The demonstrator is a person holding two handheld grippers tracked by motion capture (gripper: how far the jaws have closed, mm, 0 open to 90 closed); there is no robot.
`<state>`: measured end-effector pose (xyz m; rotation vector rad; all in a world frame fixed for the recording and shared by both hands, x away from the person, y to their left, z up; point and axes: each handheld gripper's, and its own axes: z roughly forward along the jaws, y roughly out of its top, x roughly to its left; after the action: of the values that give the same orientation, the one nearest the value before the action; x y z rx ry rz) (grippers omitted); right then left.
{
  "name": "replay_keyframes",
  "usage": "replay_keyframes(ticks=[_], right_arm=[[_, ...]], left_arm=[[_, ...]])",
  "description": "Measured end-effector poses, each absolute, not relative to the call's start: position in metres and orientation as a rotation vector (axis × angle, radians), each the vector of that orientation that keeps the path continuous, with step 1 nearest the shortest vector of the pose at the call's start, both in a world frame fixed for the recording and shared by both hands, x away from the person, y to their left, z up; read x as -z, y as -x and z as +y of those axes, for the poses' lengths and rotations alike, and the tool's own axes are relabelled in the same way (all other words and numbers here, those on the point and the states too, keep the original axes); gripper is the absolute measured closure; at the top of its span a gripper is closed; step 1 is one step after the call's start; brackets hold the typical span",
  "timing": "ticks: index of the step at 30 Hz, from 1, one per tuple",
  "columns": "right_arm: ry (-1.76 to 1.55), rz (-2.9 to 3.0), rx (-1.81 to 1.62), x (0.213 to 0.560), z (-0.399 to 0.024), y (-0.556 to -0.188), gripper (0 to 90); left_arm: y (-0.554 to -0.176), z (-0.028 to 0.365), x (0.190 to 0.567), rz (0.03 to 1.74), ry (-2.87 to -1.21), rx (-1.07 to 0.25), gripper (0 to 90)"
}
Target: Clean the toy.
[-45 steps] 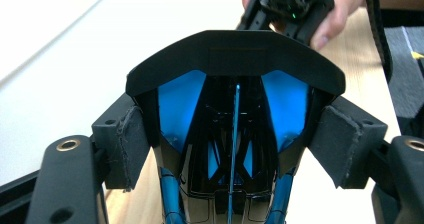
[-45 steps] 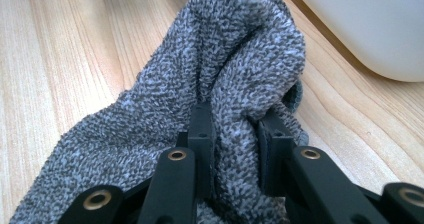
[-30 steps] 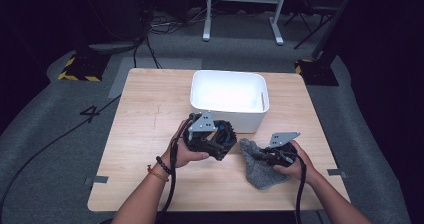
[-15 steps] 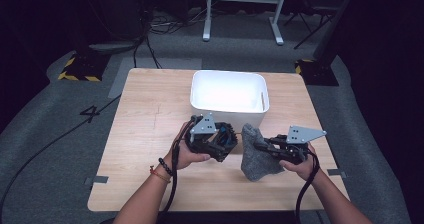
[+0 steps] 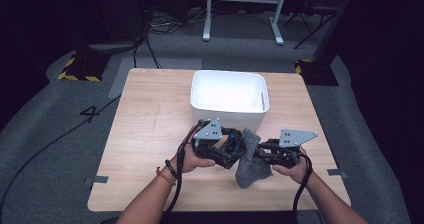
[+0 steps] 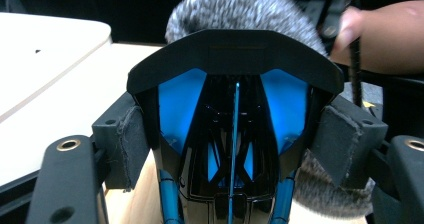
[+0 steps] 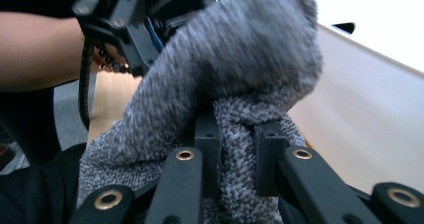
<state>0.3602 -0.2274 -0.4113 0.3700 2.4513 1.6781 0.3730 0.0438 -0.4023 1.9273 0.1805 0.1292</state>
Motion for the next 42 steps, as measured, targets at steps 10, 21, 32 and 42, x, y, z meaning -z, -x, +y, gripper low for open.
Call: replay_keyframes(ticks=[10, 21, 32, 42], right_arm=[[-0.381, 2.561, -1.531, 0.432, -0.207, -0.363, 77.9], [-0.426, 2.755, -1.265, 0.471, -0.194, -0.374, 77.6], [-0.467, 2.487, -1.467, 0.42, -0.236, -0.372, 77.6], [-0.397, 2.369, -1.643, 0.396, -0.243, -0.359, 77.4]], left_arm=[[-0.368, 0.043, 0.393, 0.146, -1.866, -0.106, 25.1], [-0.366, 0.048, 0.387, 0.142, -1.848, -0.12, 25.2], [-0.364, 0.045, 0.393, 0.136, -1.9, -0.122, 25.2], [-0.365, 0.029, 0.405, 0.101, -1.942, -0.08, 25.2]])
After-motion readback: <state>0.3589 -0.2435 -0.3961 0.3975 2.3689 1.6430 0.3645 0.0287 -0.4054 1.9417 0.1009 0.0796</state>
